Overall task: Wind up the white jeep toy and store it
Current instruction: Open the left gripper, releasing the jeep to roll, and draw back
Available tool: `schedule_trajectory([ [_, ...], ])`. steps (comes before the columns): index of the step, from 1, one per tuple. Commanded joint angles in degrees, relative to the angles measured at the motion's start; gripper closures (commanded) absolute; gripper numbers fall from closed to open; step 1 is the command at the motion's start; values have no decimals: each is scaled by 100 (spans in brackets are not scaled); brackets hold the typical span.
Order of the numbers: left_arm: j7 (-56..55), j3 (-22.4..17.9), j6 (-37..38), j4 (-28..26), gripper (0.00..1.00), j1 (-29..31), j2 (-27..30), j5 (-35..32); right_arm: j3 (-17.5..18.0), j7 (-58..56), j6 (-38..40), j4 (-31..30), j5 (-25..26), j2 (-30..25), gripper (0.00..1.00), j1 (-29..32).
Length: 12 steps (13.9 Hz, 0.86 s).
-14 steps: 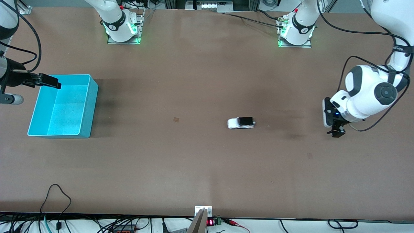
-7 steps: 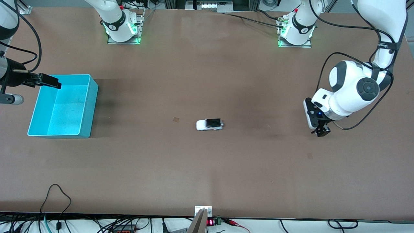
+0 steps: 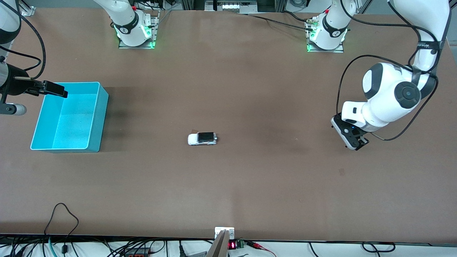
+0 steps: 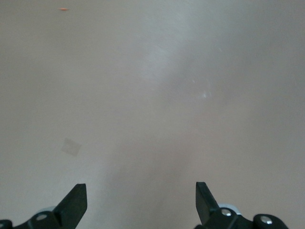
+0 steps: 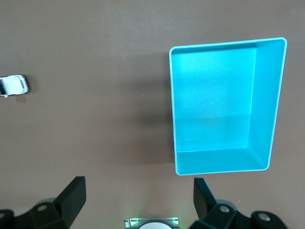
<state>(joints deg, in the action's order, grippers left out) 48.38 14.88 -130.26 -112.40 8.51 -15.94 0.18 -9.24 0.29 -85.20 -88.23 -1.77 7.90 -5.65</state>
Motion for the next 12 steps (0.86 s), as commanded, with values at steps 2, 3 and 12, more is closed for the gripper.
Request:
schedule_trajectory([
  [2, -1581, -65, 272, 288, 0, -51, 64, 157, 19, -11, 47, -71, -60, -78, 0, 38],
  [3, -2082, -82, 395, 419, 0, -51, 65, 123, 19, -20, 47, -71, -60, -78, 0, 38],
  [12, -4618, -530, 1510, 1439, 0, -42, 328, 201, 19, -292, -180, -351, -8, -60, 0, -225],
])
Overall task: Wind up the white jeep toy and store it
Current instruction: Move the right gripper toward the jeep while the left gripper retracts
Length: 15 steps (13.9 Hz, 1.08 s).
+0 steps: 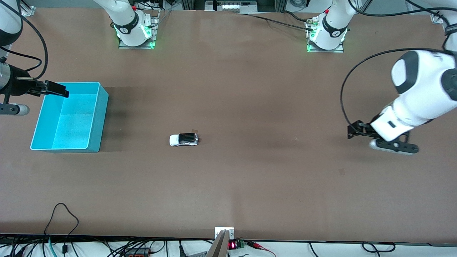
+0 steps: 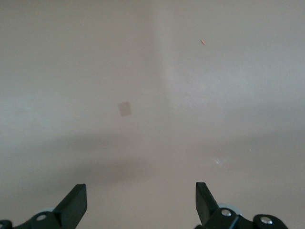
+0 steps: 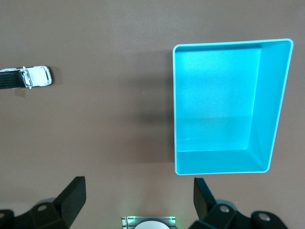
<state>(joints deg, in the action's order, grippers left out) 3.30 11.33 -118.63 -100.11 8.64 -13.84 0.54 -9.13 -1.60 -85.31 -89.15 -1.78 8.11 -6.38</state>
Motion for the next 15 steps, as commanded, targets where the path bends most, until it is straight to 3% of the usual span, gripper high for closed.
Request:
schedule_trajectory([
  [1, -214, -236, 637, 420, 0, -64, 136, 183, 16, -130, -310, -435, 2, -126, 0, -248],
  [3, -531, -368, 1252, 912, 0, -221, 136, 245, 8, -418, -503, -708, 28, -240, 0, -337],
  [6, -690, -1095, 1965, 1362, 0, -809, 145, 254, 16, -920, -838, -972, 28, -258, 0, -398],
  [9, -725, -1107, 2055, 1372, 0, -776, 277, 245, 16, -1375, -935, -1060, 28, -127, 0, -626],
  [12, -708, -1107, 2037, 1267, 0, -776, 444, 245, 60, -2447, -1654, -1560, 28, -196, 0, -680],
  [15, -699, -1107, 2011, 1257, 0, -767, 462, 236, 463, -3056, -2050, -1807, 37, -152, 0, -636],
])
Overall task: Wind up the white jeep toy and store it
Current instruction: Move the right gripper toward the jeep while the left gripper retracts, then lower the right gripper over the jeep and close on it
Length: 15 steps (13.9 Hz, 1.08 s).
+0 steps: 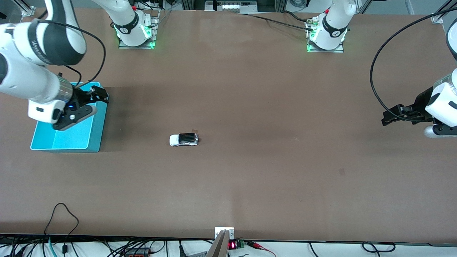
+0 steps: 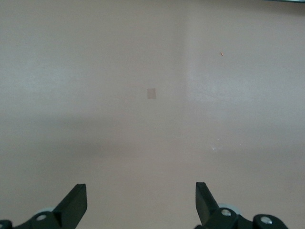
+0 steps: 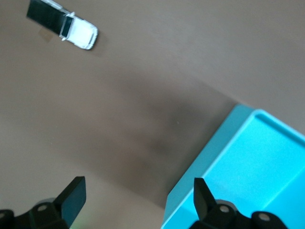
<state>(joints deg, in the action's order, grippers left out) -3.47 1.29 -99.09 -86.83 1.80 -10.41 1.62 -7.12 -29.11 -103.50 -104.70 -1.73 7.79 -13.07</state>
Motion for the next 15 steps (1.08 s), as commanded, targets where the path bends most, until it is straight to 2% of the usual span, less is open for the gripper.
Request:
schedule_trajectory([
  [1, -22, -102, 56, -71, 0, -83, 127, 129, 464, -306, -354, -348, 102, -111, 0, 32],
  [3, -22, -111, 56, -62, 0, -65, 127, 137, 815, -315, -749, -603, 418, -111, 0, 32],
  [7, -22, -155, 57, 26, 0, -65, 127, 146, 1405, -804, -1786, -947, 463, 169, 0, 32],
  [15, 66, -138, 268, -9, 0, -65, 162, 111, 1565, -1633, -2841, -894, 446, 1039, 0, -107],
])
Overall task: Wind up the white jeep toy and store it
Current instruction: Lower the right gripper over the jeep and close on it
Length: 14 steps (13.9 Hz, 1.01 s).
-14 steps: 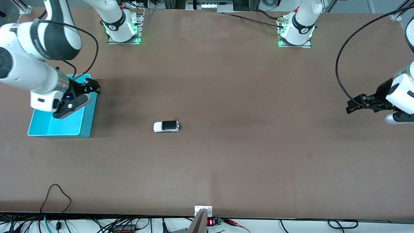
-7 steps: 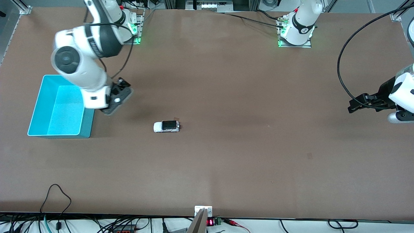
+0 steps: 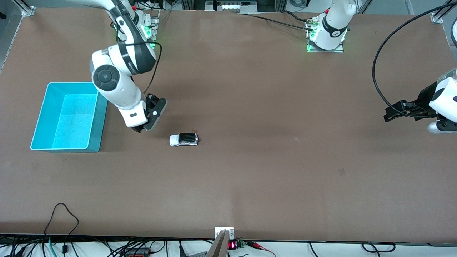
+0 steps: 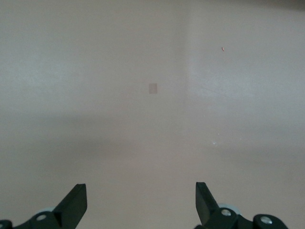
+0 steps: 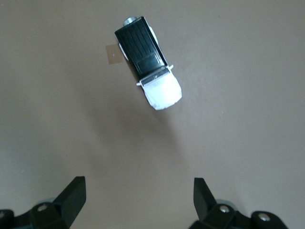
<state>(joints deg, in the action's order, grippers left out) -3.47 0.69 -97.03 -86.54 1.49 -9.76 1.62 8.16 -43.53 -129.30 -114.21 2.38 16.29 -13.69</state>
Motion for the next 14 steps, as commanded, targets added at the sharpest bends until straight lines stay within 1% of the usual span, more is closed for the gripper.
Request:
schedule_trajectory([
  [1, 66, -87, 36, -64, 0, -35, 97, 102, 37, -269, -393, 92, 35, 312, 0, -125],
  [3, 66, -87, 70, -73, 0, -35, 106, 93, 37, -418, -648, 249, 52, 593, 0, -239],
  [6, 66, -87, 9, -73, 0, -35, 97, 84, -16, -437, -693, 670, 52, 997, 0, -572],
  [9, 66, -87, -53, -82, 0, -35, 106, 84, -357, -463, -693, 979, 43, 1279, 0, -924],
  [11, 66, -87, -53, -82, 0, -43, 106, 67, -446, -481, -815, 1050, 43, 1464, 0, -1004],
  [14, 66, -78, -53, -91, 0, -44, 97, 67, -481, -664, -1351, 1050, 113, 1754, 0, -1083],
])
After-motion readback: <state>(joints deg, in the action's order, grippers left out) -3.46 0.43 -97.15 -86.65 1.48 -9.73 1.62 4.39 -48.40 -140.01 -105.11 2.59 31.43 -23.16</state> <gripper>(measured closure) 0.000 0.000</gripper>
